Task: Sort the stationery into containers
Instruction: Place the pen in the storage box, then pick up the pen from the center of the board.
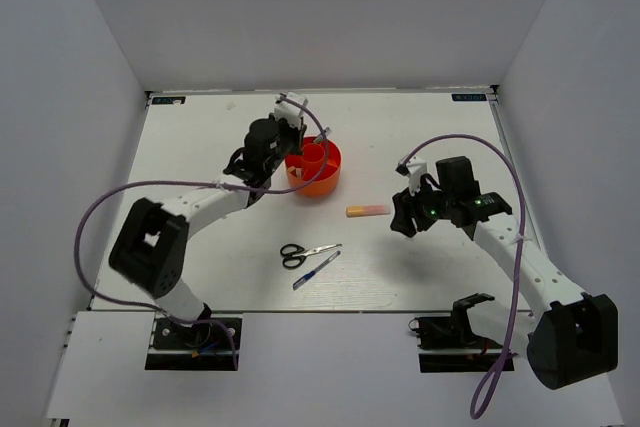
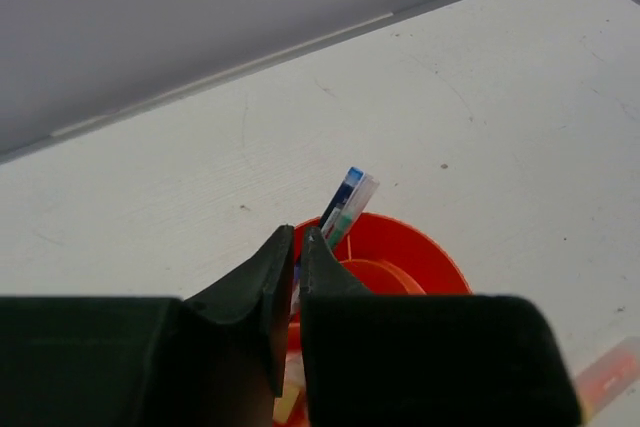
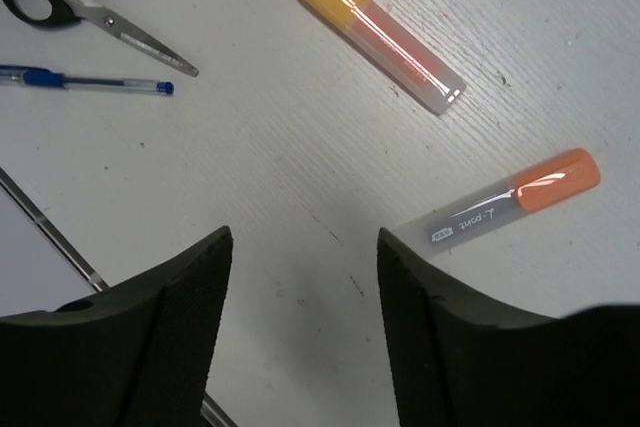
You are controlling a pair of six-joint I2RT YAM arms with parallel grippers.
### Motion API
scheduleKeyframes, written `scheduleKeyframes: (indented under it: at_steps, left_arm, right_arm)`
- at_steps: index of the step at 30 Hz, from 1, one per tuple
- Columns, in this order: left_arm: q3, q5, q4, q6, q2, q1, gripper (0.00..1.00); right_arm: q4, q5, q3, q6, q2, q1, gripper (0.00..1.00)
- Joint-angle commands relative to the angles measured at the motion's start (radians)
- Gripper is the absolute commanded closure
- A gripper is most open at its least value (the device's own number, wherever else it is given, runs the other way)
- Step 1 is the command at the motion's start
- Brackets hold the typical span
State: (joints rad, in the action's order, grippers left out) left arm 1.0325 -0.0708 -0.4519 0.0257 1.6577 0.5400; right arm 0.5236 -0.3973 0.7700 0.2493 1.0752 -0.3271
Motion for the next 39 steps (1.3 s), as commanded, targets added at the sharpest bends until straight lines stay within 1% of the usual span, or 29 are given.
scheduleKeyframes:
  at_steps: [1,2,3,4,5,6,7,8,9,10,11,12,14,15,16,17,18,19,20,22,23,24,25,26,27,29,31,35,39]
  left_arm:
    - [-0.038,-0.015,0.08,-0.015,-0.197,0.005,0.82]
    - [-0.034,-0.02,0.257,-0.067,-0.278,0.005,0.85]
    - [-0.013,-0.035,0.339,-0.122,-0.303,0.002,0.87]
    - [0.004,-0.049,0.423,-0.189,-0.323,-0.003,0.87]
    - [0.056,-0.049,0.714,-0.226,-0.36,-0.015,0.82]
    - [0.107,-0.043,0.81,-0.284,-0.368,-0.029,0.72]
    - [0.145,0.013,0.902,-0.315,-0.377,-0.037,0.48]
    - [0.153,0.028,1.123,-0.325,-0.378,-0.047,0.4]
    - [0.137,0.04,1.183,-0.331,-0.394,-0.054,0.34]
    - [0.117,0.054,1.287,-0.334,-0.418,-0.052,0.24]
    - [0.086,0.055,1.303,-0.331,-0.436,-0.054,0.23]
    - [-0.024,0.057,1.314,-0.328,-0.507,-0.058,0.23]
    - [-0.112,0.069,1.286,-0.329,-0.559,-0.078,0.23]
    - [-0.229,0.071,1.261,-0.331,-0.638,-0.084,0.26]
    - [-0.265,0.069,1.231,-0.333,-0.66,-0.093,0.28]
    - [-0.323,0.069,1.216,-0.334,-0.683,-0.112,0.33]
    - [-0.35,0.069,1.205,-0.336,-0.741,-0.13,0.4]
    - [-0.385,0.089,1.173,-0.34,-0.754,-0.15,0.49]
    - [-0.393,0.129,1.171,-0.342,-0.78,-0.162,0.7]
    - [-0.388,0.134,1.161,-0.337,-0.8,-0.189,0.82]
    - [-0.396,0.141,1.164,-0.34,-0.803,-0.198,0.84]
    - [-0.396,0.161,1.168,-0.346,-0.805,-0.23,0.81]
    - [-0.396,0.169,1.174,-0.352,-0.812,-0.236,0.74]
    - [-0.394,0.167,1.182,-0.354,-0.817,-0.238,0.64]
    - [-0.397,0.167,1.185,-0.354,-0.82,-0.238,0.61]
    - [-0.407,0.167,1.184,-0.354,-0.848,-0.238,0.55]
    - [-0.41,0.158,1.18,-0.353,-0.877,-0.239,0.54]
    - [-0.411,0.131,1.184,-0.349,-0.92,-0.236,0.53]
    - [-0.416,0.124,1.184,-0.349,-0.935,-0.239,0.52]
  right_arm:
    - [0.009,-0.076,-0.014,0.044,-0.014,0.002,0.36]
    - [0.01,-0.154,-0.021,0.114,-0.012,0.0,0.36]
    - [0.022,-0.185,-0.023,0.145,-0.009,-0.006,0.36]
    - [0.045,-0.222,-0.026,0.174,-0.006,-0.009,0.41]
    - [0.05,-0.304,-0.028,0.256,0.009,-0.012,0.46]
    - [0.059,-0.322,-0.026,0.289,0.02,-0.03,0.63]
    - [0.073,-0.337,-0.021,0.339,0.028,-0.039,0.72]
    - [0.073,-0.356,-0.014,0.361,0.046,-0.056,0.83]
    - [0.066,-0.353,-0.008,0.393,0.07,-0.065,0.95]
    - [0.055,-0.345,0.0,0.427,0.103,-0.091,0.97]
    - [0.055,-0.321,0.021,0.435,0.123,-0.125,0.97]
    - [0.068,-0.318,0.05,0.476,0.159,-0.166,0.87]
    - [0.099,-0.334,0.101,0.513,0.241,-0.231,0.67]
    - [0.111,-0.34,0.11,0.584,0.273,-0.294,0.56]
    - [0.118,-0.341,0.124,0.608,0.293,-0.317,0.52]
    - [0.127,-0.341,0.155,0.628,0.31,-0.334,0.5]
    - [0.134,-0.342,0.166,0.713,0.362,-0.351,0.5]
    - [0.141,-0.351,0.173,0.746,0.376,-0.395,0.5]
    - [0.127,-0.342,0.187,0.78,0.385,-0.409,0.52]
    - [0.118,-0.313,0.212,0.844,0.442,-0.443,0.55]
    - [0.137,-0.29,0.251,0.869,0.474,-0.467,0.6]
    - [0.151,-0.276,0.268,0.896,0.494,-0.484,0.63]
    - [0.186,-0.27,0.282,0.973,0.546,-0.492,0.68]
    - [0.222,-0.258,0.332,0.992,0.569,-0.509,0.7]
    - [0.236,-0.243,0.345,0.999,0.584,-0.52,0.7]
    - [0.228,-0.23,0.367,1.006,0.627,-0.542,0.73]
    - [0.208,-0.21,0.365,1.005,0.646,-0.552,0.73]
    - [0.19,-0.144,0.374,1.005,0.683,-0.589,0.73]
    - [0.147,-0.097,0.368,0.99,0.706,-0.604,0.73]
